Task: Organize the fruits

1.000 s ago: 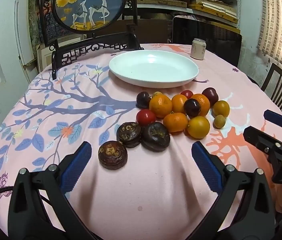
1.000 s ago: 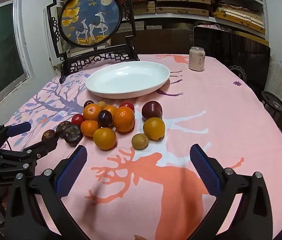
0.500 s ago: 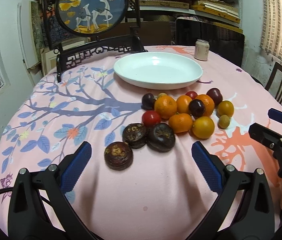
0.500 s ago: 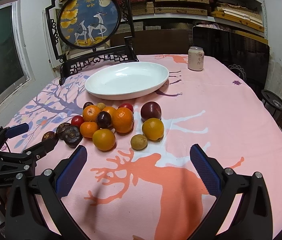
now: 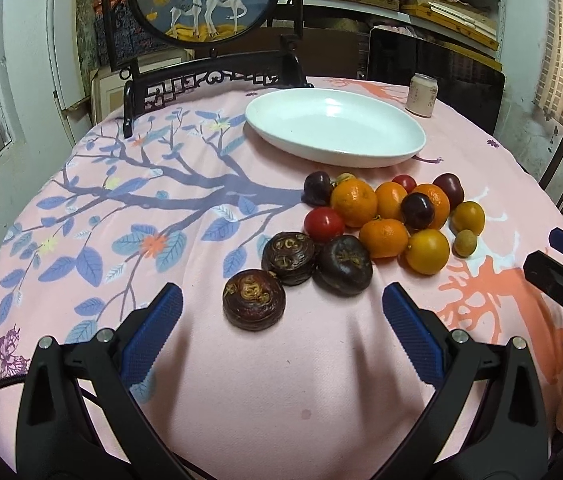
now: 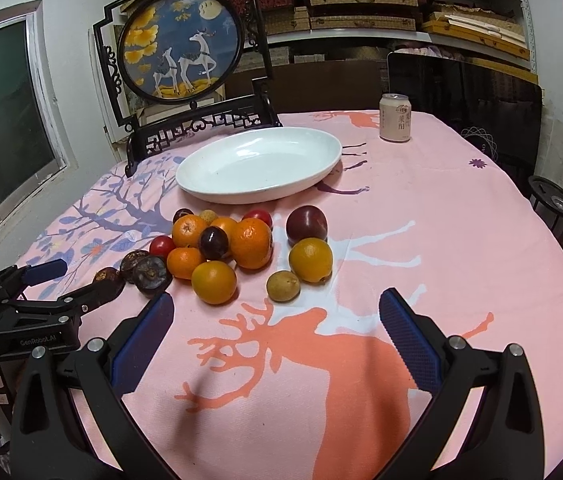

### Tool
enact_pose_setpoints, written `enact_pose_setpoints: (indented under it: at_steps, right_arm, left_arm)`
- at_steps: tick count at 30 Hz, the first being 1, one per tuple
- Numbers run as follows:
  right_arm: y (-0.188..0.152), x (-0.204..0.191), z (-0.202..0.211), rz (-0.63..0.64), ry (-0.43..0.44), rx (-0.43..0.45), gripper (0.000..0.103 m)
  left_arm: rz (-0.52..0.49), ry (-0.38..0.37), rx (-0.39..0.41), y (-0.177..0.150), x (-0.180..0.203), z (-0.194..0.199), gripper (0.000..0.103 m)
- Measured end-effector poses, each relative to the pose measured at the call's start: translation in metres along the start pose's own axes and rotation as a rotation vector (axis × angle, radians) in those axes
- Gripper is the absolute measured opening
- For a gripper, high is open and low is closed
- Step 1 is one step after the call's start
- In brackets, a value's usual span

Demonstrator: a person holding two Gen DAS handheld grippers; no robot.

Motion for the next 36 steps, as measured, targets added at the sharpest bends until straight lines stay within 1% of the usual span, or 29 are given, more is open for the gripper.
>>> enact_pose_setpoints:
  at_steps: [5,10,14,16,18,19,20,21,22,23,24,25,27,28,31,32,34,36]
  right_arm:
    - [0.000,0.000,-0.001,-0.002,0.000,0.002,0.102]
    - [0.000,0.003,-0.001,-0.016,-0.003,0.002,0.102]
    - [-0.001,0.004,-0.002,-0.025,0.002,-0.004,0.102]
    - [-0.001,0.004,-0.002,-0.026,0.005,-0.005,0.102]
    - [-0.001,0.004,-0.002,-0.026,0.002,-0.004,0.102]
    - [-0.001,0.004,-0.002,-0.027,0.003,-0.006,0.102]
    - [-0.001,0.004,-0.002,-0.027,0.004,-0.006,0.102]
    - [-0.002,0.004,-0.003,-0.029,0.004,-0.008,0.102]
    - [-0.002,0.004,-0.003,-0.030,0.005,-0.009,0.102]
    - [-0.002,0.004,-0.003,-0.031,0.005,-0.009,0.102]
    - [-0.002,0.004,-0.003,-0.033,0.007,-0.010,0.102]
    - [-0.002,0.004,-0.003,-0.034,0.009,-0.010,0.102]
    - [-0.002,0.004,-0.003,-0.034,0.008,-0.010,0.102]
    - [-0.002,0.004,-0.003,-0.034,0.009,-0.010,0.102]
    - [-0.002,0.005,-0.003,-0.038,0.013,-0.009,0.102]
    - [-0.002,0.004,-0.003,-0.040,0.015,-0.010,0.102]
    - [-0.003,0.005,-0.004,-0.044,0.016,-0.014,0.102]
    - [-0.002,0.005,-0.004,-0.050,0.020,-0.015,0.102]
  left_arm:
    - [0.003,-0.005,-0.019,-0.001,0.000,-0.004,0.101]
    - [0.030,-0.008,-0.037,0.000,-0.009,-0.008,0.101]
    - [0.035,-0.044,-0.079,-0.005,-0.017,-0.014,0.101]
    - [0.020,-0.028,-0.076,-0.006,-0.023,-0.015,0.101]
    - [0.000,0.013,-0.068,-0.007,-0.029,-0.017,0.101]
    - [-0.004,0.011,-0.074,-0.009,-0.029,-0.018,0.101]
    - [-0.008,-0.004,-0.083,-0.010,-0.027,-0.020,0.099]
    - [-0.024,-0.016,-0.089,-0.010,-0.023,-0.021,0.094]
    - [-0.042,-0.018,-0.093,-0.011,-0.020,-0.022,0.092]
    - [-0.057,-0.021,-0.098,-0.012,-0.017,-0.023,0.086]
    - [-0.069,-0.033,-0.109,-0.013,-0.014,-0.026,0.077]
    - [-0.071,-0.042,-0.119,-0.014,-0.013,-0.028,0.072]
    - [-0.060,-0.056,-0.148,-0.016,-0.014,-0.033,0.055]
    - [-0.054,-0.064,-0.159,-0.015,-0.014,-0.035,0.052]
    - [-0.059,-0.070,-0.154,-0.011,-0.011,-0.038,0.048]
    - [-0.067,-0.067,-0.156,-0.011,-0.010,-0.039,0.044]
    - [-0.087,-0.052,-0.154,-0.010,-0.007,-0.040,0.042]
    - [-0.088,-0.059,-0.153,-0.011,-0.006,-0.039,0.040]
Point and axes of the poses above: each gripper's, at about its wrist camera, not at the fingertips, and z roughly against the way its jaws point, x to its right, y to its top, the point moved 10 cm from there along -z, roughly the way its jaws point, and after that the axes turned 8 degrees about y, right-handed, at the moved point
